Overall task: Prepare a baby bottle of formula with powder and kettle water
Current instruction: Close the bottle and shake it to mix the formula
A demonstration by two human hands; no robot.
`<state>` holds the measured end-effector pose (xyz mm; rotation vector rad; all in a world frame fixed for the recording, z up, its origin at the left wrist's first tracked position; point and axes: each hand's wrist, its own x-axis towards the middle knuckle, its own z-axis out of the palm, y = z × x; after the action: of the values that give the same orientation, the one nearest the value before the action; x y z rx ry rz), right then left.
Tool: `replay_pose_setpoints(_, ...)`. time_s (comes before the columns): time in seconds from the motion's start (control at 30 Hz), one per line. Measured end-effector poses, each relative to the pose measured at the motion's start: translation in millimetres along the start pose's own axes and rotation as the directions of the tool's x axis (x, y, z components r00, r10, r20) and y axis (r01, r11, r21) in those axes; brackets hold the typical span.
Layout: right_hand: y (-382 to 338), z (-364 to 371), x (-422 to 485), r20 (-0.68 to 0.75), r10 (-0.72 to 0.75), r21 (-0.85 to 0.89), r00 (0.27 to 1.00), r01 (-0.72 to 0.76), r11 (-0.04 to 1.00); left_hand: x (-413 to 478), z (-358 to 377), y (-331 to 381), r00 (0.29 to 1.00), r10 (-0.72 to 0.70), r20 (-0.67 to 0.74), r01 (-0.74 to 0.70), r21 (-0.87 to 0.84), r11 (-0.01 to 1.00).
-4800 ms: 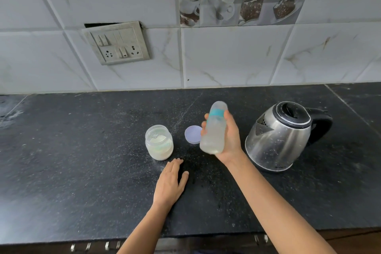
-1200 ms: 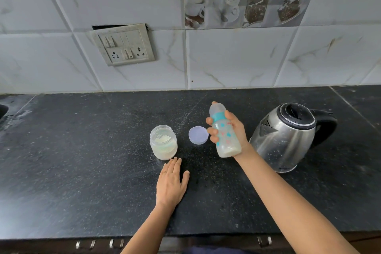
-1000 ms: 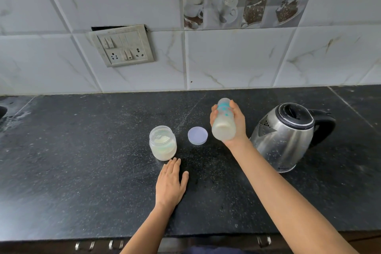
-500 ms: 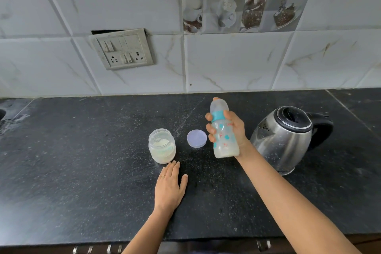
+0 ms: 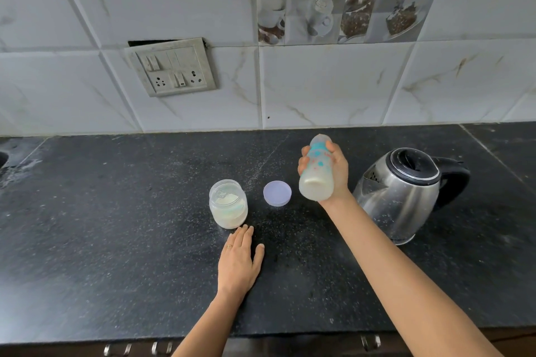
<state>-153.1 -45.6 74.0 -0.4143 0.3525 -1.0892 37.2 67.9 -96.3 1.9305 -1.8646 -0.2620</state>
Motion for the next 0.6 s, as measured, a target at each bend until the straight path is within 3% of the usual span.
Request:
replay_pose_setpoints(0.17, 17, 2, -13, 0.068, 0.037, -0.169, 0.997, -0.025, 0.985, 1, 0, 1, 1.000, -0.003, -0.006, 0.003, -0.004, 1.000)
replay_pose_setpoints(0.37, 0, 8, -6, -0.024, -0.107, -0.039, 0.994, 0.107, 0.994, 0, 1, 0, 1.000, -0.003, 0.000, 0.003, -0.001, 1.000)
replay_pose_setpoints(0.5, 13, 0, -16, 0.047, -0.002, -0.159, 0.999, 0.009, 0.987, 0, 1, 0, 1.000, 0.000, -0.001, 0.000, 0.005, 1.000)
replay_pose_setpoints(0.6, 7, 4, -15, 0.001, -0.057, -0.128, 0.998, 0.057, 0.990, 1, 1, -1, 1.000, 0.001, -0.008, -0.001, 0.007, 1.000)
